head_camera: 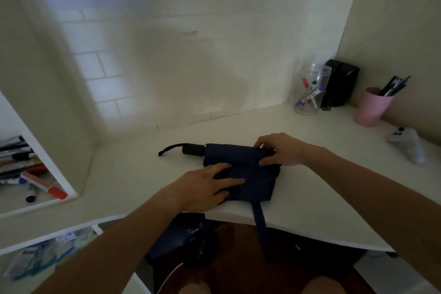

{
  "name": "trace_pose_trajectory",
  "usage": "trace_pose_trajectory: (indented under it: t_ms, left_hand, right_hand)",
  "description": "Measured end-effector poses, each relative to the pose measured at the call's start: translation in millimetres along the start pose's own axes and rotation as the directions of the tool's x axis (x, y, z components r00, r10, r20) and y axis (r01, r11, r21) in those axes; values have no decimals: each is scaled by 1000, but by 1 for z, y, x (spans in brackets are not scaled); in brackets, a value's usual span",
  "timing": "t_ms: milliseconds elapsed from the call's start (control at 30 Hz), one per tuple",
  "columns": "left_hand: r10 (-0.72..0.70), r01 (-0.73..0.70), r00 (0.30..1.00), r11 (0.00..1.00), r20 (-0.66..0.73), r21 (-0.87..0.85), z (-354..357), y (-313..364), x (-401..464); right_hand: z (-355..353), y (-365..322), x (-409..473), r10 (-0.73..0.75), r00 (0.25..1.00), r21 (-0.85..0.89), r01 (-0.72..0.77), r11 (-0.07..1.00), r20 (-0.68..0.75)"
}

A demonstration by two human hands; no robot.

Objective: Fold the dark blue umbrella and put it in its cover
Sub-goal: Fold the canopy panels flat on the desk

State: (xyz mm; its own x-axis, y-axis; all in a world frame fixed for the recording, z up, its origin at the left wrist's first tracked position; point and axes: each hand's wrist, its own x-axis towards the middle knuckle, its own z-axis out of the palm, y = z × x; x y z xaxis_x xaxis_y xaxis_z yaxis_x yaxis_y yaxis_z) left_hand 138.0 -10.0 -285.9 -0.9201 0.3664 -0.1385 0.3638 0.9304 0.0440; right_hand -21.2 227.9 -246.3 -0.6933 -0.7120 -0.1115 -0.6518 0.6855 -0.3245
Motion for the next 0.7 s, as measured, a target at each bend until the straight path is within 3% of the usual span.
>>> trace_pose_trajectory:
  t_ms: [233, 300, 367, 400, 433, 500, 567, 633, 700]
  left_hand:
    - [42, -50, 999, 958, -34, -282, 4, -1, -15]
    - [-25, -51, 978, 932, -205, -358, -5, -4, -9]
    - [-83, -37, 872, 972, -483, -233, -19, -10, 1]
    - [-71, -11, 830, 990, -553, -143, -24, -15, 8]
    - [-46, 14, 836, 998, -547, -62, -29, -18, 16]
    - [0, 16, 926, 999, -377, 41, -34, -21, 29]
    - [2, 16, 968, 997, -250, 71, -32, -21, 37]
    - [16, 5, 956, 998, -292, 69, -28, -20, 39]
    - [36, -9, 928, 997, -370, 75, -23, -17, 38]
  right_hand:
    - [31, 5, -21, -201, 939, -199, 148, 969, -278]
    - [40, 6, -24, -282, 897, -266, 195, 944, -342]
    - [45, 8, -26, -342, 858, -331, 218, 918, -383]
    - [47, 9, -26, -368, 840, -362, 225, 905, -399]
    - [49, 11, -26, -392, 824, -391, 230, 891, -410]
    - [51, 13, -26, -436, 794, -436, 244, 866, -423]
    - [50, 15, -25, -455, 785, -444, 260, 857, -420]
    - [46, 16, -26, -434, 814, -391, 282, 876, -385]
    - [35, 15, -25, -343, 887, -222, 284, 933, -310]
